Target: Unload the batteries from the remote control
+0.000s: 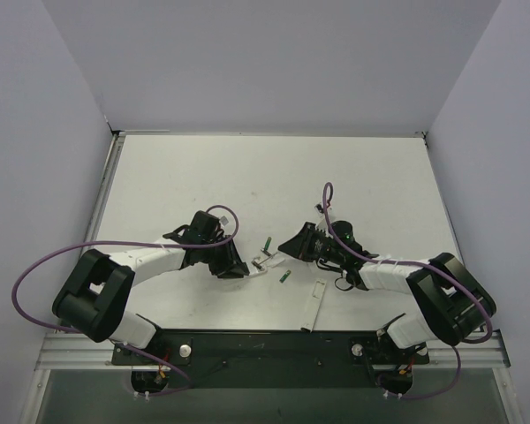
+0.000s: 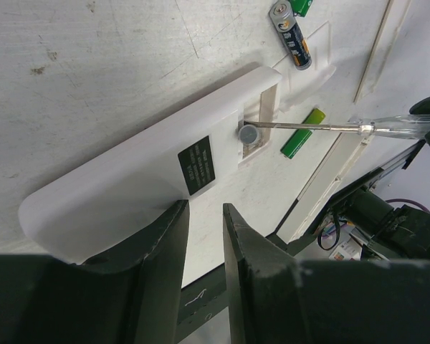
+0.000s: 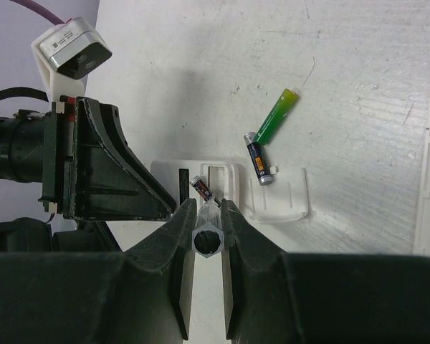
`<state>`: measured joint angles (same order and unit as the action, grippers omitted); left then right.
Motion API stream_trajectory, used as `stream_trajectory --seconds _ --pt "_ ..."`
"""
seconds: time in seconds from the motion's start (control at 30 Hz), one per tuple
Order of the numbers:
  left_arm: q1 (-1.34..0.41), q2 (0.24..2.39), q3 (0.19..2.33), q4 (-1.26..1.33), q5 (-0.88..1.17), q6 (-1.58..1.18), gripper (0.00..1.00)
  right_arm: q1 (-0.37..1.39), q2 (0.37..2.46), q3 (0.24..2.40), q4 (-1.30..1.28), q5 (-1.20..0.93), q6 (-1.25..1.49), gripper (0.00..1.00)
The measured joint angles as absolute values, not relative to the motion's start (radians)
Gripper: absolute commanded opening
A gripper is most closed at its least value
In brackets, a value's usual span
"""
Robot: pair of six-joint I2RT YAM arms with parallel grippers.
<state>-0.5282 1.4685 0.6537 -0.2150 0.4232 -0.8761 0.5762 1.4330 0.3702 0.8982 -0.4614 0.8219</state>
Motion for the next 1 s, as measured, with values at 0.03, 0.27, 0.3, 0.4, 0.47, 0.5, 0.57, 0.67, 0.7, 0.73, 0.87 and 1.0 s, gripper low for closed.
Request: stream_trajectory --seconds 0.03,0.27,0.3,0.4,0.47,0.5,0.57,0.67,0.7,0.73,0.87,1.0 --pt "-0.528 1.468 0.654 -0.215 0.423 -0.876 0.37 0.576 1.43 0.371 0.894 -0.464 0.821 0.0" --pt "-0.529 1.473 0.656 -0.213 0.424 -0.878 0.37 0.576 1.419 0.382 0.862 -0.479 0.809 0.0" --pt "-0.529 1.474 0.657 -0.213 0.424 -0.879 0.37 0.576 1.415 0.382 0.857 -0.482 0.807 0.0" --pt "-0.529 1.478 0.661 -0.212 0.424 -0.879 0.37 0.576 1.414 0.382 0.855 -0.487 0.807 0.0" --pt "-0.529 1.48 0.661 -0.21 0.424 -0.88 0.37 0.576 1.414 0.382 0.855 -0.491 0.808 0.0" --pt "-0.53 1.48 0.661 -0.209 0.424 -0.88 0.37 0.576 1.414 0.382 0.855 -0.493 0.808 0.0" --pt "-0.529 1.48 0.661 -0.208 0.424 -0.88 0.37 0.576 1.414 0.382 0.854 -0.5 0.807 0.0" --pt "-0.53 1.483 0.663 -0.207 0.424 -0.88 0.37 0.576 1.414 0.382 0.85 -0.513 0.808 0.0" --pt "-0.53 1.484 0.664 -0.207 0.424 -0.88 0.37 0.576 1.414 0.382 0.85 -0.514 0.808 0.0" --pt "-0.53 1.484 0.664 -0.207 0.424 -0.88 0.37 0.576 1.413 0.382 0.849 -0.514 0.808 0.0" --pt "-0.53 1.484 0.664 -0.207 0.424 -0.88 0.37 0.576 1.41 0.382 0.844 -0.525 0.807 0.0" --pt "-0.53 1.485 0.664 -0.205 0.424 -0.881 0.37 0.576 1.399 0.382 0.826 -0.54 0.807 0.0"
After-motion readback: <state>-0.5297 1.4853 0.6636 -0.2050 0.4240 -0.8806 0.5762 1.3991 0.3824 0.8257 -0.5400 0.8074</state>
